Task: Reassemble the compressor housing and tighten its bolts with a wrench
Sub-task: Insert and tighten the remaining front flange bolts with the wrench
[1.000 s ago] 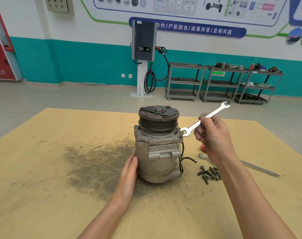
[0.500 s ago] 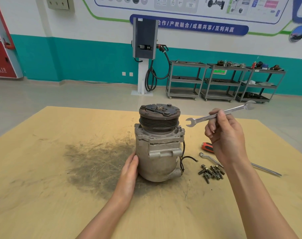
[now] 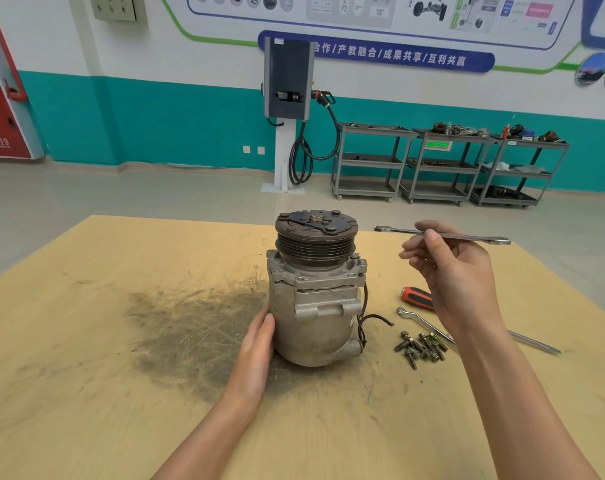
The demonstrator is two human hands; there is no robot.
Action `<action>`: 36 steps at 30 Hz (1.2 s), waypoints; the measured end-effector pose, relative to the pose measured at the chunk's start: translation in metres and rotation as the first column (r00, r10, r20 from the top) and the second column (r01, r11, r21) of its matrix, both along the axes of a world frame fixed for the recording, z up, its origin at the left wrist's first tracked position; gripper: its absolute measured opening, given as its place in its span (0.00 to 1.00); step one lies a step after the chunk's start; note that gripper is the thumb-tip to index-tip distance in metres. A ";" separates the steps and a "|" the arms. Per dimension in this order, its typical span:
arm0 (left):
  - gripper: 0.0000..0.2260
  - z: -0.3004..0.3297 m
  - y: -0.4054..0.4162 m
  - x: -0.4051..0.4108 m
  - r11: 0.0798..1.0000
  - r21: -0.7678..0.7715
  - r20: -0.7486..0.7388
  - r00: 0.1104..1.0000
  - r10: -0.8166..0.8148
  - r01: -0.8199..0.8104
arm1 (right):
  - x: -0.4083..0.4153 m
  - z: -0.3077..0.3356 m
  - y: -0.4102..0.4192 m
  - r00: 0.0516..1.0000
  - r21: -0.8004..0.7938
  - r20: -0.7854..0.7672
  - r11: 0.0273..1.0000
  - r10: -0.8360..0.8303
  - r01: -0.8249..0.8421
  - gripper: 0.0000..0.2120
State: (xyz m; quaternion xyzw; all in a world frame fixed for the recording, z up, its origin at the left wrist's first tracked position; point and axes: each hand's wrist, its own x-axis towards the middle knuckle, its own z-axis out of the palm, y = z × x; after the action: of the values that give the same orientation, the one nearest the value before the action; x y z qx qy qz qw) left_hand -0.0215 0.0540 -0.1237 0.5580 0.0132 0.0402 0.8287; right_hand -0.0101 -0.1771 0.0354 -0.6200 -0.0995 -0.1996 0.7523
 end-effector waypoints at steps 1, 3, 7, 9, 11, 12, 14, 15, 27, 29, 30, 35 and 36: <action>0.33 0.000 0.000 0.000 1.000 0.002 -0.002 1.000 0.001 -0.001 | 0.000 0.000 0.000 1.000 0.013 0.001 1.000 0.013 -0.013 0.10; 0.32 -0.001 0.000 0.000 1.000 0.012 -0.002 1.000 0.001 -0.001 | 0.000 0.000 0.001 0.999 0.017 0.006 0.998 0.052 -0.053 0.10; 0.31 -0.001 0.001 0.000 1.000 0.026 0.001 1.000 0.000 0.000 | 0.003 -0.002 0.002 0.988 0.083 0.032 0.985 0.150 -0.153 0.15; 0.33 -0.001 0.001 0.000 1.000 0.025 0.002 1.000 0.002 -0.003 | 0.004 -0.002 0.003 0.988 0.151 0.032 0.977 0.148 -0.151 0.17; 0.32 -0.001 0.001 0.001 1.000 0.018 0.002 1.000 0.005 -0.005 | 0.005 -0.001 0.006 0.996 0.166 0.052 0.983 0.069 -0.077 0.14; 0.32 -0.001 0.000 0.001 1.000 0.014 0.000 1.000 0.008 -0.008 | 0.005 -0.001 0.008 0.998 0.151 0.058 0.989 0.000 -0.009 0.12; 0.31 -0.001 0.000 0.001 1.000 0.012 -0.003 1.000 0.007 -0.007 | 0.008 -0.003 0.008 0.990 0.124 0.068 0.985 -0.125 0.116 0.08; 0.31 -0.001 0.000 0.001 1.000 0.010 -0.004 1.000 0.004 -0.004 | 0.010 -0.005 0.008 0.985 0.124 0.073 0.981 -0.157 0.147 0.07; 0.40 0.001 0.000 0.000 1.000 -0.025 0.023 1.000 -0.004 0.004 | 0.020 -0.007 0.007 0.992 0.342 -0.045 0.931 -0.119 0.127 0.07; 0.39 0.001 0.000 0.000 0.999 -0.032 0.022 1.000 -0.007 0.007 | 0.020 -0.007 0.008 0.991 0.372 -0.085 0.919 -0.105 0.130 0.09; 0.38 0.001 0.000 0.000 0.999 -0.035 0.022 1.000 -0.005 0.006 | 0.020 -0.007 0.008 0.990 0.379 -0.102 0.916 -0.100 0.131 0.10; 0.40 0.002 0.000 0.000 0.999 -0.035 0.024 1.000 0.002 -0.001 | 0.018 -0.011 0.006 0.986 0.342 -0.148 0.932 -0.075 0.122 0.08; 0.40 0.002 0.000 0.000 0.999 -0.038 0.026 1.000 0.003 -0.003 | 0.018 -0.012 0.006 0.987 0.337 -0.148 0.934 -0.069 0.116 0.08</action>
State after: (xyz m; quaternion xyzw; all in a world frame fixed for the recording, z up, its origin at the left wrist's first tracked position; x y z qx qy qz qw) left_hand -0.0218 0.0542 -0.1218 0.5417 0.0042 0.0483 0.8392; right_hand 0.0080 -0.1708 0.0232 -0.4947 0.0167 -0.2072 0.8438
